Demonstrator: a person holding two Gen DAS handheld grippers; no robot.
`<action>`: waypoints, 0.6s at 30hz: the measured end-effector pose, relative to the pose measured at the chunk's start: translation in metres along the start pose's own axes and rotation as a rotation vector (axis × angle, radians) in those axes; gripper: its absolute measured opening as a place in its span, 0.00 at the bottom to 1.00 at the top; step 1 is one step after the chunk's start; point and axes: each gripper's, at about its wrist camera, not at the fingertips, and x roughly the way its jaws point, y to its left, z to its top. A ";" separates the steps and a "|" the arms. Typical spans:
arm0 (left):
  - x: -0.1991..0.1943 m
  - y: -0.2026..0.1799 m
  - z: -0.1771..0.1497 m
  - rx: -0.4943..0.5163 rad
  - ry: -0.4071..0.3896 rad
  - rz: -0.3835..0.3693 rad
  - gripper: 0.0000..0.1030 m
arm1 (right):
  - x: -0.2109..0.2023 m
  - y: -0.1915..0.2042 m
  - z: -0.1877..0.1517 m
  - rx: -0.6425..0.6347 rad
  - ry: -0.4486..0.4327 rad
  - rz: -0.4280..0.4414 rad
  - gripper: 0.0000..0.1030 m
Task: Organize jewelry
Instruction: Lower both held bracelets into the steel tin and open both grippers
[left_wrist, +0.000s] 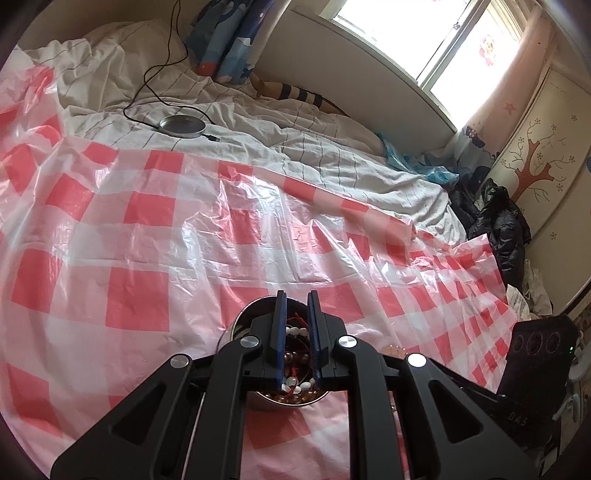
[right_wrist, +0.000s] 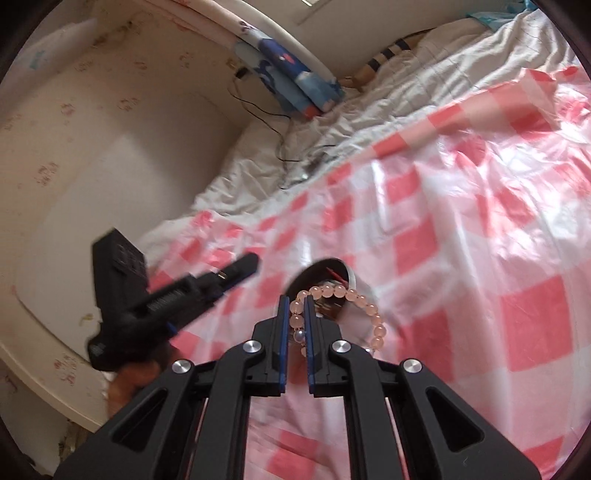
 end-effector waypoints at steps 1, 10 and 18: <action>-0.002 0.001 0.000 -0.001 -0.004 0.010 0.10 | 0.003 0.003 0.003 0.005 0.000 0.026 0.08; -0.006 0.006 0.000 0.019 -0.010 0.102 0.18 | 0.060 -0.018 0.011 0.052 0.066 -0.100 0.38; -0.010 -0.021 -0.012 0.160 -0.019 0.199 0.28 | 0.046 -0.033 0.008 0.071 0.035 -0.132 0.45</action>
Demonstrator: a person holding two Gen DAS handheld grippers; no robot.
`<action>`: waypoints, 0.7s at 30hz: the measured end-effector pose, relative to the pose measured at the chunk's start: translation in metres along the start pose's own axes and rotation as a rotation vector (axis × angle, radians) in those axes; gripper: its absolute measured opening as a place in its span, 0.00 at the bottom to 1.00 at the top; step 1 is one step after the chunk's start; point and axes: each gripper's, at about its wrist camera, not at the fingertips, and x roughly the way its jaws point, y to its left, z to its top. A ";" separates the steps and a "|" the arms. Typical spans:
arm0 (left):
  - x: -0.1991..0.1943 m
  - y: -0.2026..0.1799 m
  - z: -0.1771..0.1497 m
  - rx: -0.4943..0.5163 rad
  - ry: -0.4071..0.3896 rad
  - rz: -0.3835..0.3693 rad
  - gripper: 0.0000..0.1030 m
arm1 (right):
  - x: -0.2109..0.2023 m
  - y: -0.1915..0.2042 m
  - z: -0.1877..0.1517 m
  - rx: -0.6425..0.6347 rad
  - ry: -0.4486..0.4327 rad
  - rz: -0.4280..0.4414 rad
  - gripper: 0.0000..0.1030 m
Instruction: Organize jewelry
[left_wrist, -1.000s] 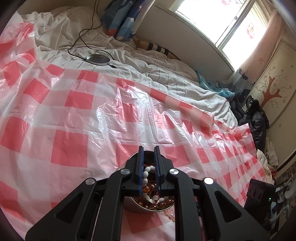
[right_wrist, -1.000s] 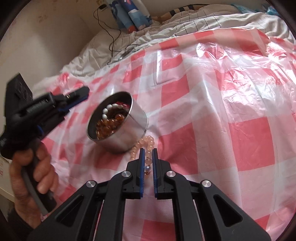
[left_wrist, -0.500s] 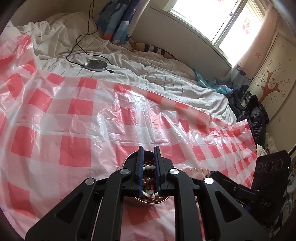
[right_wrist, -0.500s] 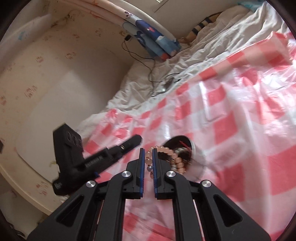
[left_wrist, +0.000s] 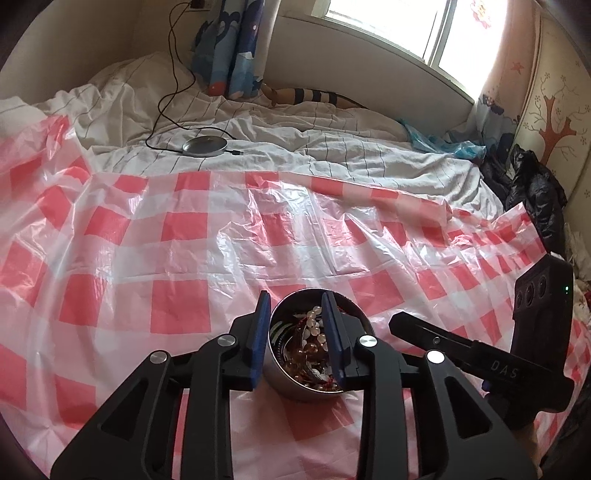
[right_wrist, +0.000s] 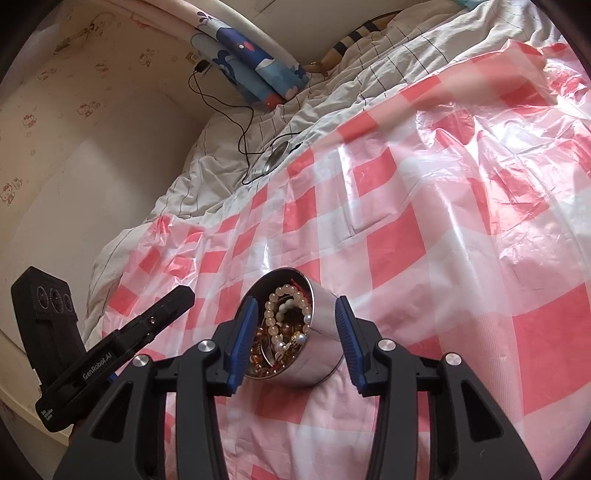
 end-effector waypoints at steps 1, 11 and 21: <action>-0.002 -0.003 -0.001 0.013 -0.004 0.010 0.30 | 0.000 0.001 -0.001 -0.006 0.004 -0.003 0.46; -0.019 -0.012 -0.011 0.100 -0.042 0.114 0.65 | -0.003 0.012 -0.007 -0.047 0.006 -0.062 0.66; -0.043 -0.016 -0.044 0.110 0.018 0.146 0.92 | -0.051 0.034 -0.039 -0.136 -0.027 -0.284 0.84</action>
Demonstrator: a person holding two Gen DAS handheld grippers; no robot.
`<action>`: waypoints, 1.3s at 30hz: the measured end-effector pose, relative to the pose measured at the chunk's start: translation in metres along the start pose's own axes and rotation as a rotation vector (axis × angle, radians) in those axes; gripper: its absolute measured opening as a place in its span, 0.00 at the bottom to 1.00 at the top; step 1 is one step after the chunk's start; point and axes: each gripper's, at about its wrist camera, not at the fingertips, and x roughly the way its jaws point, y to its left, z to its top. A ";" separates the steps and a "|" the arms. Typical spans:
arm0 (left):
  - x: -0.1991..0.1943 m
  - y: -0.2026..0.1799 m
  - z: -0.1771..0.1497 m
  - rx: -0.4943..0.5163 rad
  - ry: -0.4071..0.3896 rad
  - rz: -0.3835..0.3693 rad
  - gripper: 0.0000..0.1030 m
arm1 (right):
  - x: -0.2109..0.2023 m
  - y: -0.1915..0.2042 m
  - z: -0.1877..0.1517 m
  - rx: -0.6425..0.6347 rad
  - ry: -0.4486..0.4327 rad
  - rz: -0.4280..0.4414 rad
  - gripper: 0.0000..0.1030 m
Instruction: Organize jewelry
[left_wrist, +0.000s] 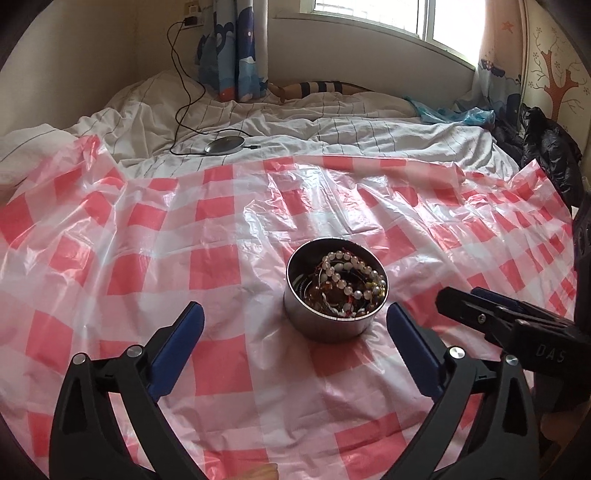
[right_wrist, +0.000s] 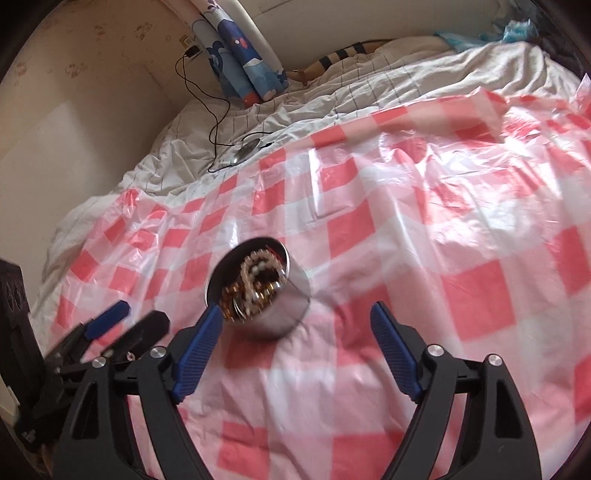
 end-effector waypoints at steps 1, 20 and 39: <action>-0.004 -0.001 -0.006 0.002 0.004 -0.001 0.92 | -0.009 0.002 -0.008 -0.029 -0.007 -0.035 0.86; -0.036 0.014 -0.066 0.007 0.044 0.101 0.93 | -0.065 -0.003 -0.069 -0.045 -0.070 -0.183 0.92; -0.022 0.020 -0.062 -0.033 0.080 0.131 0.93 | -0.048 0.004 -0.070 -0.089 -0.034 -0.216 0.93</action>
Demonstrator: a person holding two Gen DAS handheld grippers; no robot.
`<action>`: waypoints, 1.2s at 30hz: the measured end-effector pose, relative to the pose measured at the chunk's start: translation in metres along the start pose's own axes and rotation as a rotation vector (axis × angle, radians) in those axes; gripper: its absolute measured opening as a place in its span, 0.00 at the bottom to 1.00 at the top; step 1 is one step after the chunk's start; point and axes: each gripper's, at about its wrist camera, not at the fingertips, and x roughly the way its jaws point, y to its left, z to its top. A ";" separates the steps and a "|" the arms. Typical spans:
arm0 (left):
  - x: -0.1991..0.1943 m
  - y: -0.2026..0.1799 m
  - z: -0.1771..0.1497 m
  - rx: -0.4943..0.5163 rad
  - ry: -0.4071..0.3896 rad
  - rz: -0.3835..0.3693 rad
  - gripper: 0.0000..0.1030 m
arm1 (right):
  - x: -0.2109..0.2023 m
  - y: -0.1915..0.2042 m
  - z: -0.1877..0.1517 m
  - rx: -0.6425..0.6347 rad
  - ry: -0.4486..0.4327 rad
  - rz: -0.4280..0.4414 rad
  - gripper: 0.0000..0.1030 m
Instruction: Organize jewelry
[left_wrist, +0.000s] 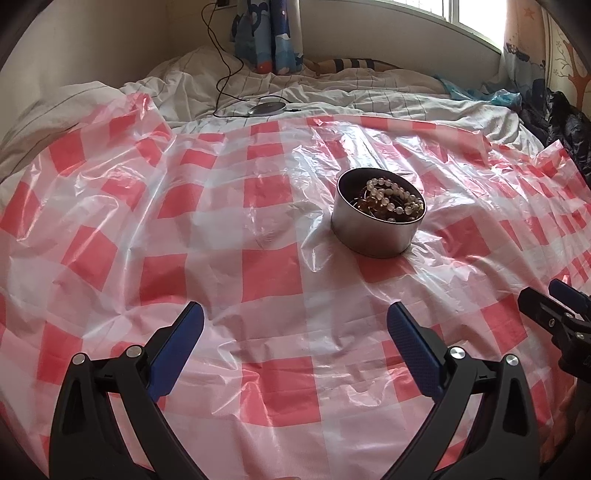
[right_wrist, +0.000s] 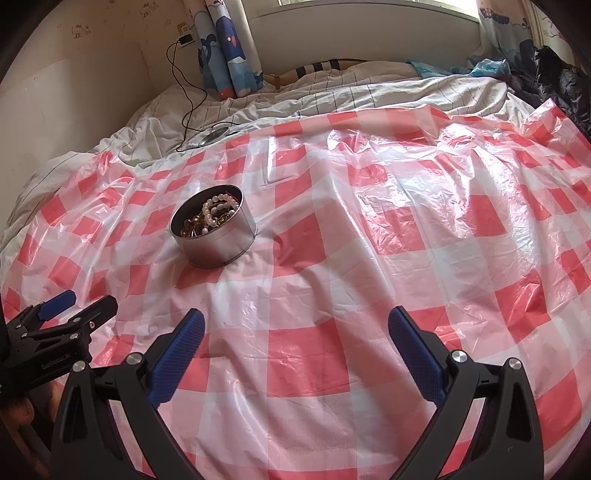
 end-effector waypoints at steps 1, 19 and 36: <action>0.000 0.000 0.000 0.000 0.000 0.003 0.93 | 0.001 0.000 0.000 -0.002 0.004 -0.002 0.93; -0.001 0.001 0.000 -0.004 0.002 -0.001 0.93 | 0.012 0.004 -0.001 -0.026 0.022 -0.026 0.93; 0.002 0.001 0.000 -0.007 0.011 -0.010 0.93 | 0.015 0.004 -0.003 -0.022 0.030 -0.028 0.93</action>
